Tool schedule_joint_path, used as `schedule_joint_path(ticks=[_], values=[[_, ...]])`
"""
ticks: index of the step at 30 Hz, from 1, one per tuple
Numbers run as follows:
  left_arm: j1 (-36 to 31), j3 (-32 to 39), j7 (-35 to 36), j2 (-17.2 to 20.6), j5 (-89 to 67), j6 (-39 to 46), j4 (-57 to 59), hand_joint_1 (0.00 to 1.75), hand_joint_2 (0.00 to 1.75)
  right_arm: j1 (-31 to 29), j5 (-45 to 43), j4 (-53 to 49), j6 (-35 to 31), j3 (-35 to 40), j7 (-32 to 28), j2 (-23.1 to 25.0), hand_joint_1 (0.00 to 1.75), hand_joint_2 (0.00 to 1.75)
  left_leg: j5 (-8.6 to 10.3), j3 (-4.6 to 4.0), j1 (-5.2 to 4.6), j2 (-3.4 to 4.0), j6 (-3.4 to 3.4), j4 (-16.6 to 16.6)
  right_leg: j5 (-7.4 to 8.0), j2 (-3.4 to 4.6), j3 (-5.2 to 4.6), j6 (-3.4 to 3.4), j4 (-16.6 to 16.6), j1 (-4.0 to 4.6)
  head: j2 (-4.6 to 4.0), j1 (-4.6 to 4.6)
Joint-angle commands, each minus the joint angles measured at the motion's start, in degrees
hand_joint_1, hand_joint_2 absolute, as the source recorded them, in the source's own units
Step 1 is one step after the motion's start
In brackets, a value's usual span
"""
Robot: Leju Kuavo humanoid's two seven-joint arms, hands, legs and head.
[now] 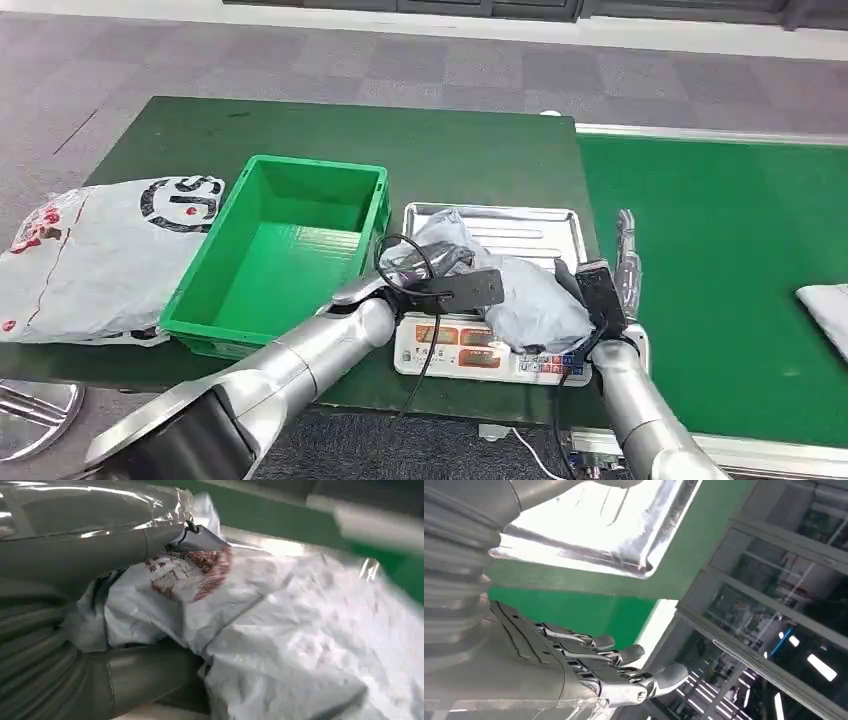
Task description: Moved the parcel from conveyor to table for the left to box.
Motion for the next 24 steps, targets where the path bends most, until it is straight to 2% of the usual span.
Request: schedule_joint_path(ticks=[1, 6, 7, 8, 9, 19, 20, 22, 24], values=[[-0.1, 7.4, -1.7, 0.9, 0.4, 2.4, 0.6, 1.75, 1.75, -0.6, 0.2, 1.6, 0.3, -0.1, 0.1, 0.4, 0.0, 1.75, -0.05, 0.09, 0.06, 0.11, -0.2, 0.0, 0.0, 0.15, 0.06, -0.04, -0.1, 0.04, 0.0, 0.0], [0.0, 7.4, -1.8, 0.8, 0.4, 2.5, 0.6, 1.75, 1.75, -0.7, 0.2, 1.6, 0.3, -0.1, 0.1, 0.3, 0.0, 1.75, -0.06, 0.01, 0.05, 0.11, -0.17, 0.0, -0.02, 0.13, -0.03, -0.05, 0.0, 0.04, 0.0, 0.0], [1.3, 11.7, -8.1, 1.0, 2.1, 9.7, -2.0, 1.75, 1.75, -0.8, 0.4, 1.8, 0.7, 0.2, 0.1, 0.2, 0.0, 1.75, -0.07, 0.05, 0.06, 0.15, -0.22, 0.0, -0.02, 0.18, -0.01, -0.06, 0.0, 0.04, 0.0, 0.0], [2.6, 18.5, -20.1, 1.4, 4.6, 20.5, -3.8, 1.75, 1.75, -0.9, 0.2, 2.0, 0.3, 0.7, 0.1, 0.3, 0.0, 1.75, -0.06, -0.02, 0.04, 0.08, -0.16, 0.0, -0.03, 0.1, -0.06, -0.05, 0.0, 0.03, 0.0, 0.0], [3.0, 20.5, -22.9, 2.1, 5.4, 22.4, -5.5, 1.75, 1.75, -1.0, 0.0, 2.1, 0.1, 0.9, 0.1, 0.3, 0.0, 1.75, -0.07, 0.04, 0.05, 0.15, -0.22, -0.1, -0.02, 0.17, -0.02, -0.06, -0.1, 0.03, 0.0, 0.0], [3.1, 21.4, -23.5, 2.7, 5.4, 22.5, -6.5, 1.75, 1.75, -0.9, -0.2, 2.1, 0.0, 1.1, 0.1, 0.2, 0.0, 1.75, -0.09, 0.01, 0.09, 0.18, -0.27, -0.1, -0.01, 0.21, -0.03, -0.07, -0.1, 0.07, 0.0, 0.0], [3.9, 22.0, -23.5, 2.7, 4.7, 25.1, -8.4, 1.75, 1.75, -0.9, -0.4, 2.0, 0.0, 1.3, 0.1, 0.1, 0.0, 1.75, -0.1, -0.03, 0.04, 0.17, -0.21, 0.0, -0.04, 0.18, -0.08, -0.06, 0.0, 0.02, 0.0, 0.0], [7.0, 24.4, -23.5, 5.1, 2.8, 31.6, -17.9, 1.75, 1.75, -0.9, -1.4, 2.0, -0.6, 2.4, 0.1, -0.4, 0.0, 1.75, -0.09, -0.04, 0.02, 0.14, -0.19, 0.0, -0.05, 0.15, -0.09, -0.05, 0.0, 0.0, 0.0, 0.0], [6.9, 24.8, -23.5, 5.8, 3.0, 30.8, -18.4, 1.75, 1.75, -0.8, -1.6, 2.0, -0.6, 2.6, 0.1, -0.5, 0.0, 1.75, -0.1, -0.07, 0.05, 0.19, -0.21, 0.0, -0.03, 0.21, -0.11, -0.06, 0.0, 0.03, 0.0, 0.0]])
